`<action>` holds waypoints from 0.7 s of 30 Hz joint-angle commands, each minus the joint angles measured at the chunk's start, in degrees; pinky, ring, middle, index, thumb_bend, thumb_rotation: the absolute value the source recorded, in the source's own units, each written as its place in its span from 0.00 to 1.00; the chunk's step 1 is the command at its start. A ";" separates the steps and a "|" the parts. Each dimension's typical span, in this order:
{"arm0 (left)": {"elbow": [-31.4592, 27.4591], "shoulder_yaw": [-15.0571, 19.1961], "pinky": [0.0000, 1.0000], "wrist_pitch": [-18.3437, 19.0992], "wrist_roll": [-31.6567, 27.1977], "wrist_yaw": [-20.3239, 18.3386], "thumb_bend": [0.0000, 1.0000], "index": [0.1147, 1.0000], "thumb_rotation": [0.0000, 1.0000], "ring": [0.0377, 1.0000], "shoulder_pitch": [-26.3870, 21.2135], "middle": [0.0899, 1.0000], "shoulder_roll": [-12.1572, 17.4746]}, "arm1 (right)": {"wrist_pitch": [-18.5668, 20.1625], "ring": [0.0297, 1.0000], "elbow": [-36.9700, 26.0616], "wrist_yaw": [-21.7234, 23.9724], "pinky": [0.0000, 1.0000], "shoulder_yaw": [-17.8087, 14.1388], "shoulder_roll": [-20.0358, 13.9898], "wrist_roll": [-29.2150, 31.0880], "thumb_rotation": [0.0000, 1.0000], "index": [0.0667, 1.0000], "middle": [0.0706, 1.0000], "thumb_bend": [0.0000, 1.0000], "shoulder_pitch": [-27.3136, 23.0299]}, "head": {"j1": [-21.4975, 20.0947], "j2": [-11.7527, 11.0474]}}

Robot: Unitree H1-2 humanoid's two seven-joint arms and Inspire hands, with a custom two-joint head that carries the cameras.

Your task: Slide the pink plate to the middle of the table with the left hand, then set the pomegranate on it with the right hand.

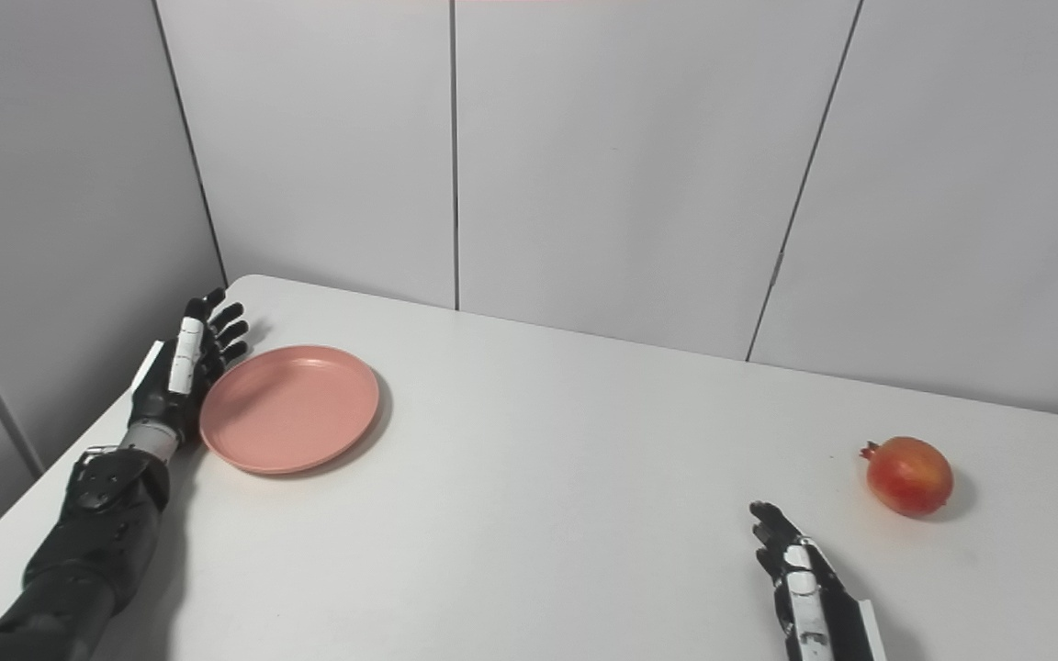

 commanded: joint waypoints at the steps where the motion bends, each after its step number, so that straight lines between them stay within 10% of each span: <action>1: -1.90 -0.23 0.93 -0.36 -0.01 -0.86 1.00 1.00 0.95 0.93 -0.03 0.93 -0.50 | 0.94 0.93 -0.34 0.27 0.96 -0.03 -0.30 -0.02 0.86 0.75 0.88 0.80 0.86 | -0.01 0.01; 21: -10.46 -0.49 0.87 4.29 -1.63 -2.14 1.00 1.00 0.93 0.87 4.49 0.92 -3.32 | 2.76 0.91 -1.50 0.16 0.94 0.48 -0.02 -0.21 0.85 0.73 0.88 0.80 0.84 | -0.93 1.39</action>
